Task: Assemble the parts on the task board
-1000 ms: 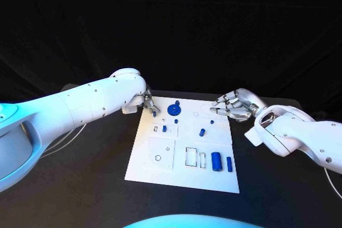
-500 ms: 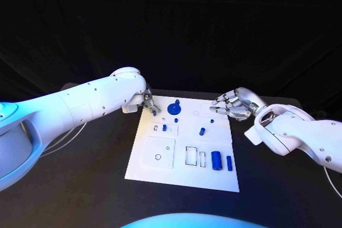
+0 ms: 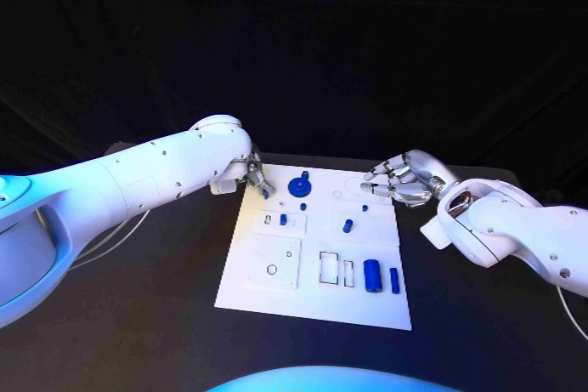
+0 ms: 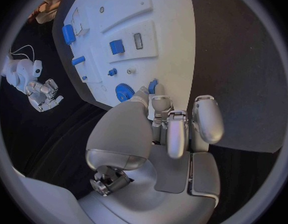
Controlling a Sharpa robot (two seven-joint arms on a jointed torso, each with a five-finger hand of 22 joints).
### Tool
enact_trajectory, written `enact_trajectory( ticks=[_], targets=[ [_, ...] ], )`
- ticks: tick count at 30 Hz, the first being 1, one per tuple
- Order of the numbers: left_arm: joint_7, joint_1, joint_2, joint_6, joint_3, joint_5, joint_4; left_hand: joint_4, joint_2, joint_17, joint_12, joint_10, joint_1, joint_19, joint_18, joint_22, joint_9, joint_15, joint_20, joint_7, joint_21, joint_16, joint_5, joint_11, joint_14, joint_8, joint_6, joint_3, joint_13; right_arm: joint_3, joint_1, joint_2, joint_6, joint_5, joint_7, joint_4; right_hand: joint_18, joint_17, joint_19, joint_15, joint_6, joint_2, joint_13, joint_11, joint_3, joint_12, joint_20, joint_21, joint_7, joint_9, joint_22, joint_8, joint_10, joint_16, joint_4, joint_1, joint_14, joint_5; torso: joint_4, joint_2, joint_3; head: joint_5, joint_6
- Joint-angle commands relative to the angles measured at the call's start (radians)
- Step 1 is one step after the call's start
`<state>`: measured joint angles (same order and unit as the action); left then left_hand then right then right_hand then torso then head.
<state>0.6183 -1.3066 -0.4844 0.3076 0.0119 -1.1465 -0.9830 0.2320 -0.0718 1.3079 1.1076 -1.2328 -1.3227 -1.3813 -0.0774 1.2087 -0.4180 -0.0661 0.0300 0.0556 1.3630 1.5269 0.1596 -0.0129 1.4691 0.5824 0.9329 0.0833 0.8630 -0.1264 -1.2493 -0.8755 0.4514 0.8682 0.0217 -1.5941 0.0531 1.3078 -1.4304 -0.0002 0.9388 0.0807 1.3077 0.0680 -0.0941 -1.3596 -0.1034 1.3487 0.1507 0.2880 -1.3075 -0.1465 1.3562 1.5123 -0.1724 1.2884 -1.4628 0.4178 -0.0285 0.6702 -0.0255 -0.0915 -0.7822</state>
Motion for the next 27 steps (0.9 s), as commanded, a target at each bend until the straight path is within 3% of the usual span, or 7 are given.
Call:
enact_trajectory(
  ticks=[1, 5, 7, 8, 11, 16, 27],
  targets=[
    [-0.015, 0.0, 0.003, 0.027, 0.0, 0.014, 0.0, -0.019, -0.014, 0.228, -0.007, 0.001, -0.034, -0.004, -0.001, 0.002, 0.004, -0.007, -0.003, -0.002, 0.007, 0.002, 0.008, -0.004, 0.087, -0.007, -0.006, 0.032, -0.005, 0.0, 0.001, 0.001, -0.011, 0.006, -0.008, 0.0, 0.005, 0.163, 0.006, -0.007, 0.003, -0.006, 0.017, -0.003, 0.001, 0.0, 0.002, -0.005, -0.003, -0.002, -0.102, -0.006, -0.003, -0.004, -0.005, -0.005, -0.083, 0.003, -0.0002, 0.0, 0.0, -0.001, -0.001],
    [-0.022, 0.0, 0.001, 0.027, 0.0, 0.026, 0.0, -0.076, -0.017, 0.228, -0.025, 0.015, -0.102, -0.004, -0.001, 0.004, 0.015, -0.008, -0.004, 0.006, 0.008, 0.002, 0.015, 0.0, 0.087, -0.021, -0.018, 0.148, -0.019, 0.0, 0.001, 0.002, -0.011, 0.005, -0.008, 0.0, 0.006, 0.164, 0.006, -0.007, 0.003, -0.007, 0.018, -0.003, 0.0, -0.001, 0.002, -0.005, -0.003, -0.002, -0.102, -0.006, -0.002, -0.003, -0.006, -0.005, -0.083, 0.004, -0.0008, 0.0, 0.0, -0.002, -0.001],
    [-0.024, 0.0, 0.0, 0.024, 0.0, 0.034, -0.002, -0.091, 0.006, 0.228, -0.03, 0.015, -0.099, -0.004, -0.001, 0.005, 0.019, -0.003, -0.003, 0.013, 0.008, 0.002, 0.015, 0.005, 0.087, -0.024, -0.015, 0.226, -0.024, 0.0, 0.001, 0.002, -0.01, 0.005, -0.008, 0.0, 0.006, 0.164, 0.006, -0.007, 0.003, -0.007, 0.018, -0.003, 0.0, -0.001, 0.002, -0.005, -0.003, -0.002, -0.102, -0.006, -0.002, -0.003, -0.006, -0.005, -0.083, 0.004, -0.0007, 0.0, -0.0001, -0.001, 0.0],
    [-0.025, 0.0, -0.002, 0.018, 0.0, 0.043, -0.004, -0.095, 0.056, 0.229, -0.033, 0.006, -0.042, -0.003, -0.004, 0.006, 0.022, 0.009, -0.002, 0.017, 0.009, 0.003, 0.01, 0.009, 0.087, -0.021, -0.004, 0.362, -0.03, 0.0, 0.001, 0.002, -0.01, 0.005, -0.008, 0.0, 0.006, 0.164, 0.006, -0.007, 0.003, -0.007, 0.018, -0.003, 0.0, -0.001, 0.002, -0.005, -0.003, -0.002, -0.102, -0.006, -0.002, -0.003, -0.006, -0.005, -0.083, 0.004, -0.0006, 0.0, -0.0002, 0.0, 0.001],
    [-0.027, 0.0, -0.01, 0.001, 0.0, 0.065, -0.012, -0.12, 0.089, 0.23, -0.029, -0.002, -0.001, -0.003, 0.001, 0.008, 0.017, 0.003, 0.005, 0.012, 0.01, 0.005, 0.012, 0.0, 0.088, -0.01, -0.002, 0.469, -0.031, 0.0, 0.001, 0.002, -0.011, 0.005, -0.009, 0.001, 0.006, 0.164, 0.006, -0.007, 0.003, -0.007, 0.018, -0.003, 0.0, -0.001, 0.002, -0.005, -0.003, -0.002, -0.102, -0.006, -0.002, -0.003, -0.006, -0.005, -0.083, 0.004, 0.0008, -0.001, 0.0003, 0.001, 0.001],
    [-0.048, 0.0, -0.047, -0.034, 0.0, 0.121, -0.058, -0.161, 0.13, 0.234, -0.032, -0.008, 0.061, -0.005, -0.001, 0.011, 0.004, 0.0, 0.002, 0.012, 0.011, 0.009, 0.006, 0.003, 0.09, 0.014, -0.004, 0.578, -0.039, 0.0, 0.001, 0.001, -0.01, 0.0, -0.01, 0.0, 0.006, 0.163, 0.007, -0.007, 0.003, -0.008, 0.018, -0.003, 0.0, -0.001, 0.002, -0.006, -0.003, -0.002, -0.101, -0.007, -0.002, -0.004, -0.006, -0.005, -0.083, 0.005, 0.002, -0.001, 0.002, 0.001, -0.001],
    [-0.069, -0.001, -0.172, -0.129, -0.005, 0.16, -0.234, -0.196, 0.149, 0.241, -0.029, -0.019, 0.113, -0.009, 0.001, 0.018, -0.007, -0.003, 0.0, 0.008, 0.015, 0.018, 0.003, 0.001, 0.093, 0.037, -0.004, 0.654, -0.04, 0.0, 0.001, -0.004, -0.01, -0.009, -0.009, 0.0, 0.006, 0.163, 0.007, -0.007, 0.003, -0.008, 0.018, -0.003, 0.0, -0.001, 0.002, -0.006, -0.003, -0.002, -0.101, -0.007, -0.001, -0.004, -0.006, -0.005, -0.083, 0.006, 0.0086, -0.006, 0.0053, -0.002, 0.001]
  ],
)
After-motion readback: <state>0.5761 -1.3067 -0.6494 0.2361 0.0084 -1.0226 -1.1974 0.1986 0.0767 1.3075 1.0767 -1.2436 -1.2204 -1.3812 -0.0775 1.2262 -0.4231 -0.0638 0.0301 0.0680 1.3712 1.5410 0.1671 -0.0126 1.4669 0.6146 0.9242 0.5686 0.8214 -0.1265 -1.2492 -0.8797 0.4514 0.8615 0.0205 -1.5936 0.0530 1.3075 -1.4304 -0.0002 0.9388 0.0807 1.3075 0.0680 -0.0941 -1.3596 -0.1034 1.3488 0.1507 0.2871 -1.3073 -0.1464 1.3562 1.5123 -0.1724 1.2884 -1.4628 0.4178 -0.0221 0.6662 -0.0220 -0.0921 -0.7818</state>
